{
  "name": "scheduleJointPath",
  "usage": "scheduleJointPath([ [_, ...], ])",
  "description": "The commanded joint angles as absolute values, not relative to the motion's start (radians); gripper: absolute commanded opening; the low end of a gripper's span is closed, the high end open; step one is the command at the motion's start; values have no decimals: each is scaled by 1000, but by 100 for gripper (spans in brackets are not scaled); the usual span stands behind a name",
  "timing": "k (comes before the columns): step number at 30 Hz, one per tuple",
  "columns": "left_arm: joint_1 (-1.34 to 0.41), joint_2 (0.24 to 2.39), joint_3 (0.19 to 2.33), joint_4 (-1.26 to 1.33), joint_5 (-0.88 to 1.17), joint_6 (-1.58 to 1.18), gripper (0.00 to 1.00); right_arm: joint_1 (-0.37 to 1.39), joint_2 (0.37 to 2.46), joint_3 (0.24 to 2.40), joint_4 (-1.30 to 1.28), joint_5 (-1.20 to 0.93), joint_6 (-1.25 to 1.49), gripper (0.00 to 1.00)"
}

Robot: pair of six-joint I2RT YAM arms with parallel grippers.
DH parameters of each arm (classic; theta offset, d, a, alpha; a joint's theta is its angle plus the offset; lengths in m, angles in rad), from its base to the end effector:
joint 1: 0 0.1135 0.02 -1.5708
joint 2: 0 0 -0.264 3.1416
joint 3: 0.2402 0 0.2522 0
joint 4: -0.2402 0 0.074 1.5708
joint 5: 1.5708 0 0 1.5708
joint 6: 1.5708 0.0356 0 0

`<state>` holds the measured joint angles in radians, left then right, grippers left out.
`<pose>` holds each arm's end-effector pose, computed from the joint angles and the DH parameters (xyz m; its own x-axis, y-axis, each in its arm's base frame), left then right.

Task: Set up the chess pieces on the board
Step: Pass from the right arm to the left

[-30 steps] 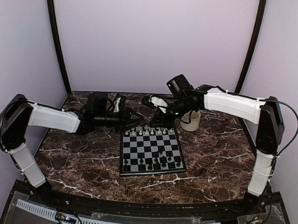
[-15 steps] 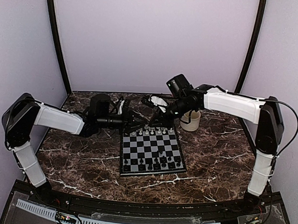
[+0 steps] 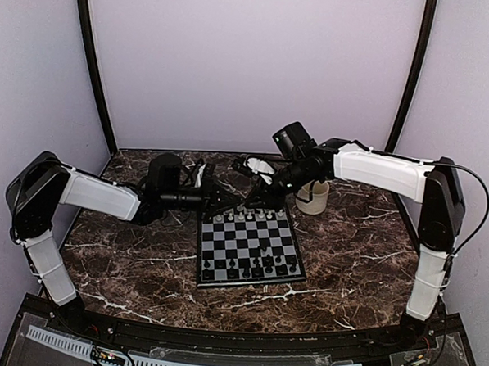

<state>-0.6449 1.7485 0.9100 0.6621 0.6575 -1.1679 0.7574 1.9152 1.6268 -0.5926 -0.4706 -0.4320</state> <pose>0.2871 -0.2432 0.2134 -0.9350 -0.2078 -0.2873 0.2461 0.2032 -0.9477 0.3001 0.3060 0.2683 -0.1648 -0.6694 -0.7244 -0.9812 0.1862 0.0512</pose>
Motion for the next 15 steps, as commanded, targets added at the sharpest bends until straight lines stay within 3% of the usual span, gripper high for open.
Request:
scheduleJointPath([
  [1,-655,1735,925,709,691,-1147,1,764,1908,1642,-585,-470,-420,22],
  [6,-655,1659,998,414,658,-934,0,723,1782,1526,-607,-483,-454,36],
  [15,-738,1482,1164,-337,434,-279,0,529,1570,1251,-593,-433,-467,42],
])
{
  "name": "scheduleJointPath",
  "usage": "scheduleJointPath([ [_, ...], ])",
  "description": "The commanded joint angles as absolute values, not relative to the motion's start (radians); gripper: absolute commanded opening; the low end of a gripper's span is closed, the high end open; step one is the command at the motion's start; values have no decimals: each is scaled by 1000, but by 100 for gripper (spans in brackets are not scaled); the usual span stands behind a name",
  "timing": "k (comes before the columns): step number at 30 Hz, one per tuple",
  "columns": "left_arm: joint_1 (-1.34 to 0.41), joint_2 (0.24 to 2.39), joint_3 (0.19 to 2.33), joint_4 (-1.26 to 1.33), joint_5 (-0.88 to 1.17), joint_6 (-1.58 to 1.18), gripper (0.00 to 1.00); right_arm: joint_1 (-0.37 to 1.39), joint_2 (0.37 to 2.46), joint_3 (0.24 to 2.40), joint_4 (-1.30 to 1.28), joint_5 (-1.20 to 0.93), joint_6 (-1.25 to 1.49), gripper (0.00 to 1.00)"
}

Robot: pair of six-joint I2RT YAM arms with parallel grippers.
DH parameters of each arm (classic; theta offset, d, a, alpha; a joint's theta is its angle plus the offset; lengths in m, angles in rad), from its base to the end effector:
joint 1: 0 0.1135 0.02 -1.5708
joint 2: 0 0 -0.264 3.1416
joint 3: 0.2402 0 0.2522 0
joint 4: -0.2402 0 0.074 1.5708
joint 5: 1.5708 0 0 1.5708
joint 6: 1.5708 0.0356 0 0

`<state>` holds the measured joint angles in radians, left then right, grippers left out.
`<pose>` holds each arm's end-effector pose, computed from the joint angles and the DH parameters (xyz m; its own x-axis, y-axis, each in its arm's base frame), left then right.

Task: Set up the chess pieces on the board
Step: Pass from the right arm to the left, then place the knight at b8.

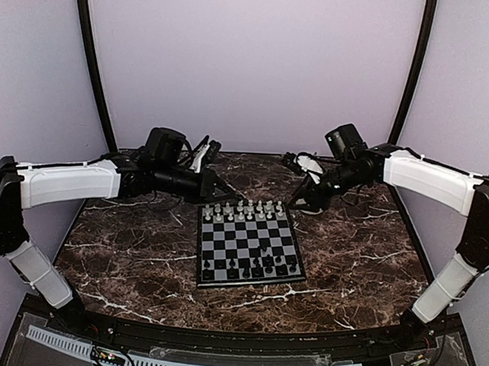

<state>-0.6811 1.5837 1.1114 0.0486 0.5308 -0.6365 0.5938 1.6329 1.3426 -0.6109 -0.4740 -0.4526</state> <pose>0.2717 -0.2434 0.2764 -0.7927 -0.0173 -0.6094 0.5351 0.4590 -0.7092 0.2842 0.2115 0.2815 -0.2640 -0.6477 -0.7147 -0.9430 0.3288 0.0504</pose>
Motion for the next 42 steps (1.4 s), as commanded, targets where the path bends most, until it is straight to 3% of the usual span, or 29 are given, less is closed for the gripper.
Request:
scheduleJointPath([
  [1,-753,1472,1167,-369,401,-243,0,506,1556,1219,-582,-427,-466,42],
  [7,-906,1455,1173,-583,250,-60,0,404,1475,1038,-458,-426,-438,43],
  [17,-1058,1595,1199,-690,46,-6,0,388,1494,1063,-480,-444,-440,45],
  [42,-1085,1758,1255,-669,-74,-6,1,388,1517,1058,-477,-472,-447,45],
])
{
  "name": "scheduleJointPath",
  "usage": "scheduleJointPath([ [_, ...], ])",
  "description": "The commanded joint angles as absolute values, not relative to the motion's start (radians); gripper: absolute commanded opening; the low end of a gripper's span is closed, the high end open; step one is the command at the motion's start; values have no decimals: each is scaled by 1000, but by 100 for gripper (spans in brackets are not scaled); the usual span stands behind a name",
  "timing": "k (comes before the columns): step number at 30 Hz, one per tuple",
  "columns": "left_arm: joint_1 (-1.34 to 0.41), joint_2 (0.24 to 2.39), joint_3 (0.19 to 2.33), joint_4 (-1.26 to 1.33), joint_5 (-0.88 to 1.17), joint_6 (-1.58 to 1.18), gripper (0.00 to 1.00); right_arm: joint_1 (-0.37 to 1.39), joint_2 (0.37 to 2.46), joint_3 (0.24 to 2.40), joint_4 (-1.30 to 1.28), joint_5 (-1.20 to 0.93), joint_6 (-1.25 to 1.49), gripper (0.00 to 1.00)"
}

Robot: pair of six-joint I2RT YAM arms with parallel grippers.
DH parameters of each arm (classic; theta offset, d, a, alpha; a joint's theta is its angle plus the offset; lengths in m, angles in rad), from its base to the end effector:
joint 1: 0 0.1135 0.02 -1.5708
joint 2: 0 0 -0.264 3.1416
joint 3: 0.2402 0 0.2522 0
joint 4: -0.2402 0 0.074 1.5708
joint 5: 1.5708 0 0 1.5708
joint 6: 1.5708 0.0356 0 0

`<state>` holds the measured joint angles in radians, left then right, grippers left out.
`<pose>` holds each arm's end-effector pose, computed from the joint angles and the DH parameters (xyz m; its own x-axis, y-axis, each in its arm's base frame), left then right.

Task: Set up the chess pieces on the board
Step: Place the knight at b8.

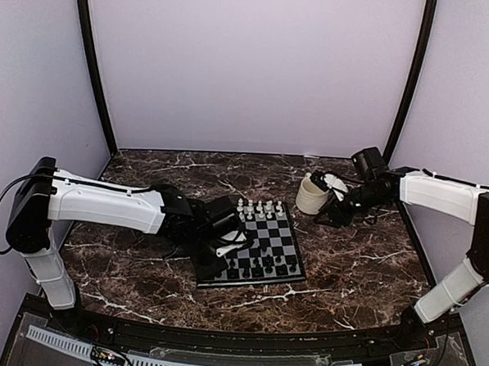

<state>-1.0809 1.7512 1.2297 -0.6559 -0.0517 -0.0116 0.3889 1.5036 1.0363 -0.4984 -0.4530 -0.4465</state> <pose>0.1671 -0.3094 0.2020 -0.4447 0.8093 -0.3839 0.8668 0.4968 0.0433 0.2794 0.1313 0.2329 -0.4397 -0.5998 -0.6685 -0.8439 0.5306 0.0790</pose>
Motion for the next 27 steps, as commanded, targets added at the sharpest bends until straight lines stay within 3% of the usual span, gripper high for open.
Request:
scheduleJointPath([
  [1,-1085,1759,1255,-667,-79,-7,1,387,1518,1060,-478,-474,-446,45],
  [19,-1085,1802,1276,-651,-79,-6,3,388,1532,1065,-483,-476,-450,46],
  [27,-1085,1802,1277,-664,-74,-12,15,388,1534,1068,-486,-479,-451,46],
])
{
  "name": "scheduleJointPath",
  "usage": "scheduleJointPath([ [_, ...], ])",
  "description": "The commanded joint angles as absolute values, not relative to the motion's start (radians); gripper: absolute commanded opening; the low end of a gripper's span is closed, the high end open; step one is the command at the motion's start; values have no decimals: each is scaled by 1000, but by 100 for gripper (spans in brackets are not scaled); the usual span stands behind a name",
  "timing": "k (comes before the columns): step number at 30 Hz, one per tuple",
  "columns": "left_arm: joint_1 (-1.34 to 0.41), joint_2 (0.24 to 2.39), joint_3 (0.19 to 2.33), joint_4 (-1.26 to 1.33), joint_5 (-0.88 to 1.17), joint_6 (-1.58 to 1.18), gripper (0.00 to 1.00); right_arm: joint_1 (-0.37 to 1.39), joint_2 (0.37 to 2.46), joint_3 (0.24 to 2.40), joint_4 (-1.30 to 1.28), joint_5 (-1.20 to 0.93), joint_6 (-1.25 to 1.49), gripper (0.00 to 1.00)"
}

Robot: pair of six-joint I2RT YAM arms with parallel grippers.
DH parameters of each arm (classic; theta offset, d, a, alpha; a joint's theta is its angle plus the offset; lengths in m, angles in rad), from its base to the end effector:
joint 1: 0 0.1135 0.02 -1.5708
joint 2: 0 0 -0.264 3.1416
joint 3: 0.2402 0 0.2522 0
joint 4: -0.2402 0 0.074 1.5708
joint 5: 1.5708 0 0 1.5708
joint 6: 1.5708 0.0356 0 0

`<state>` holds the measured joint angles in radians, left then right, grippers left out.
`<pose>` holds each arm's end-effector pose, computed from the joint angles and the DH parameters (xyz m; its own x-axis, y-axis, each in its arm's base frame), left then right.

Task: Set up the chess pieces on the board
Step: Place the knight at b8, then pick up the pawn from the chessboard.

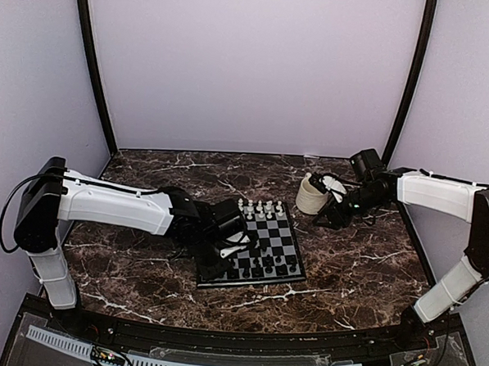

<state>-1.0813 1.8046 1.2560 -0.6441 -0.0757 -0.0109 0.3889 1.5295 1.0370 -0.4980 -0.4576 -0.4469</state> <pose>0.1725 -0.3181 0.1920 -0.4464 0.8148 -0.3699 0.8621 0.5024 0.0663 0.2822 0.1326 0.2257 -0.4540 -0.6050 -0.6541 -0.8433 0.5287 0.0962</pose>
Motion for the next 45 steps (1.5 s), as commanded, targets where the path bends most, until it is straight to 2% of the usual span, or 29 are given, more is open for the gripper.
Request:
scheduleJointPath([
  [1,-1085,1802,1276,-666,-74,-14,16,388,1534,1068,-486,-480,-452,46],
  [10,-1085,1775,1291,-679,-59,-26,22,388,1528,1072,-494,-482,-452,46],
  [16,-1085,1673,1349,-738,-75,-23,27,393,1535,1089,-515,-500,-458,46],
  [23,-1035,1578,1364,-659,-80,-95,34,485,1614,1180,-577,-457,-468,44],
  [32,-917,1481,1235,-354,-4,-400,37,632,1750,1288,-621,-418,-458,39],
  [39,-855,1370,1112,-294,-63,-511,38,718,1862,1374,-667,-358,-444,38],
  [45,-841,1309,1042,-250,-83,-536,43,778,1951,1449,-712,-323,-439,39],
])
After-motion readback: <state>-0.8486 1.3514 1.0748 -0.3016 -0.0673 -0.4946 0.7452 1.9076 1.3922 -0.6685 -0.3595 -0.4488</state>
